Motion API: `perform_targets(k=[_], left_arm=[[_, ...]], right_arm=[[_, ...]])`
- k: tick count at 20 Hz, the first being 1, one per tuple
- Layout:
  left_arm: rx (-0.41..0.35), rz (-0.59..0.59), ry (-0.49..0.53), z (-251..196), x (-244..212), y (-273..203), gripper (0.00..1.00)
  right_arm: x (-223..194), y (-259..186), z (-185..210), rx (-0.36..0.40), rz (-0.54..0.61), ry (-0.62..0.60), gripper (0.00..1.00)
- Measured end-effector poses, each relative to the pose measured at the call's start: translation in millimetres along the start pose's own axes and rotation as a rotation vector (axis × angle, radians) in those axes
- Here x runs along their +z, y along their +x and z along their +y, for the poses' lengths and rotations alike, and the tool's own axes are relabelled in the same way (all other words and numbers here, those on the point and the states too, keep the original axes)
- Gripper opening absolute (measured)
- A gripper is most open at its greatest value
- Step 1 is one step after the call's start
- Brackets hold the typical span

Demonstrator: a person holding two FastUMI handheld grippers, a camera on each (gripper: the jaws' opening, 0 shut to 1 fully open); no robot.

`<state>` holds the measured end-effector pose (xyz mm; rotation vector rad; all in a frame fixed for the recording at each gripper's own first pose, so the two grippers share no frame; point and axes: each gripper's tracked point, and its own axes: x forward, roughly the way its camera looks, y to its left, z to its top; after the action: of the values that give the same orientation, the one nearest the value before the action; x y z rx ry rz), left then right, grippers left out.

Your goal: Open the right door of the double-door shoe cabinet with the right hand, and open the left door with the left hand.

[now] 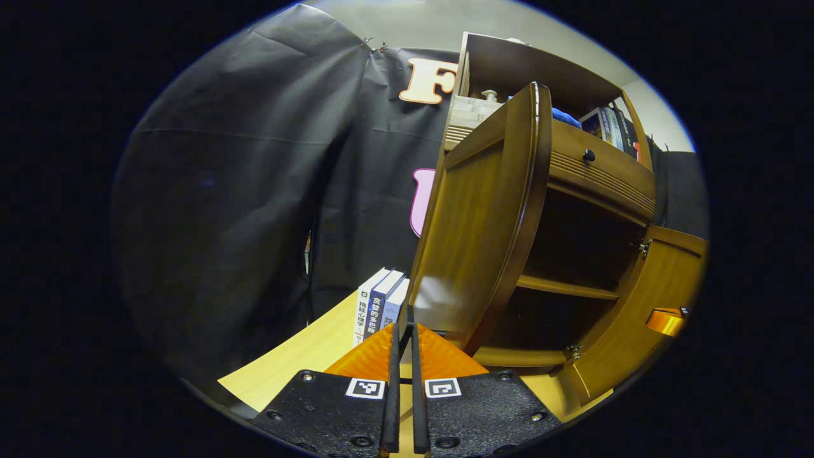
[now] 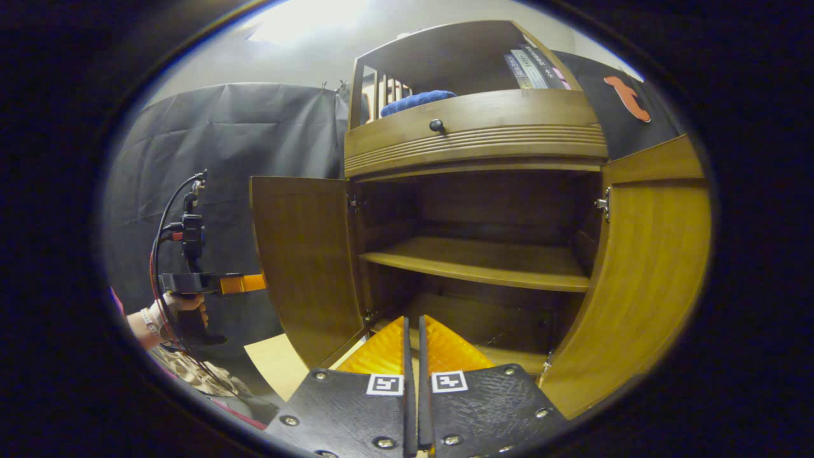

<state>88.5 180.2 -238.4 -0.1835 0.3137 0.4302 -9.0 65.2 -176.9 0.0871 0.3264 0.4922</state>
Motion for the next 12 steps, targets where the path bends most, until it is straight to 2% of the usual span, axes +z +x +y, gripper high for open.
perform_targets(k=[7,12], left_arm=[[0.002,-0.009,0.052,13,3,0,0.06],[-0.002,-0.020,0.040,16,4,-2,0.06]], right_arm=[[-8,11,8,0.009,0.018,-0.021,0.02],[-9,16,5,0.009,0.025,-0.020,0.02]])
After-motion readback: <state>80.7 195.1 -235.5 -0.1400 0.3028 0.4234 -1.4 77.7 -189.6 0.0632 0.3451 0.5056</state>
